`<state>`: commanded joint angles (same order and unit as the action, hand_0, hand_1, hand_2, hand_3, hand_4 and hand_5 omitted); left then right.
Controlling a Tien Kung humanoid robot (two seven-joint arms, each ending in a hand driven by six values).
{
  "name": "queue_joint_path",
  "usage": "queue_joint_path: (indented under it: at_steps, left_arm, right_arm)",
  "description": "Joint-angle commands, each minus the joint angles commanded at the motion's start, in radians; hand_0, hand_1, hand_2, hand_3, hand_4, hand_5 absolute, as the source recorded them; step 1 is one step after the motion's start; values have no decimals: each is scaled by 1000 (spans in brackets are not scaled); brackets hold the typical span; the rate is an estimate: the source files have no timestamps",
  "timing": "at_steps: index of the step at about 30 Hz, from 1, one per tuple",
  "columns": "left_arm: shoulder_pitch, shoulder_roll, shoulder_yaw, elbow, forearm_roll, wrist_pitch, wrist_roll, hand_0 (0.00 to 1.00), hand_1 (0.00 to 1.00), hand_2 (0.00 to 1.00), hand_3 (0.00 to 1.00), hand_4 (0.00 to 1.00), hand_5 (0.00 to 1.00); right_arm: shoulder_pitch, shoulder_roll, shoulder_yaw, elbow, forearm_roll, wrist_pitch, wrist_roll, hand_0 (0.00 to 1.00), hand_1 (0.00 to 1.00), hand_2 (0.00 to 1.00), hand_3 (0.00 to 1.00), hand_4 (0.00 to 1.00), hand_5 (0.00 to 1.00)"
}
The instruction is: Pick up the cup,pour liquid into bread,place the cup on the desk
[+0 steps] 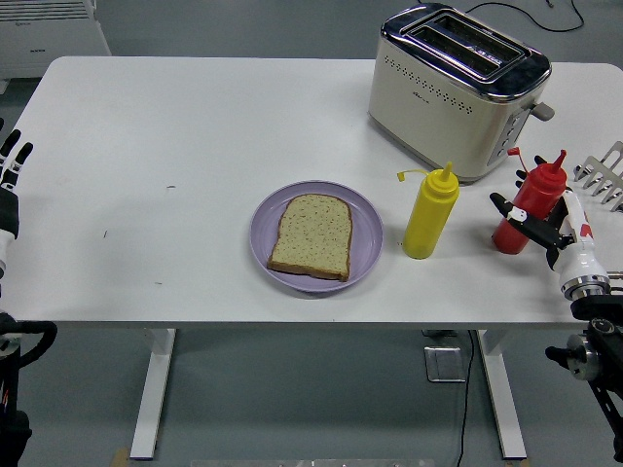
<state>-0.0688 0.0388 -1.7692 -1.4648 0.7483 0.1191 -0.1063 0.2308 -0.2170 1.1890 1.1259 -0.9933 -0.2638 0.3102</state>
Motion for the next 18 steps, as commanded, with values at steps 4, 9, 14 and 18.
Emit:
queue_joint_path:
  at_steps: [4,9,14,18]
  left_arm:
    - [0,0,2,-1,1,-1,0,716,757,796,707,663,998]
    - [1,0,2,-1,1,-1,0,716,757,795,706,663,998]
    - [2,0,3,0,1,-1,1,716,757,795,706,663,998]
    - [3,-1,4,0,1,-1,1,715,757,795,705,663,998]
  right_arm:
    - [8,0,-11,-10,11,10,5,782,682,618,691,821,132]
    - [13,4,-26,-15,20,31,1,722,595,524,544,769,101]
    - [17,10,-34,-17,37,20,6,722,595,524,544,769,101]
    - [18,9,-36,-16,53,1,16,541,460,482,467,659,9]
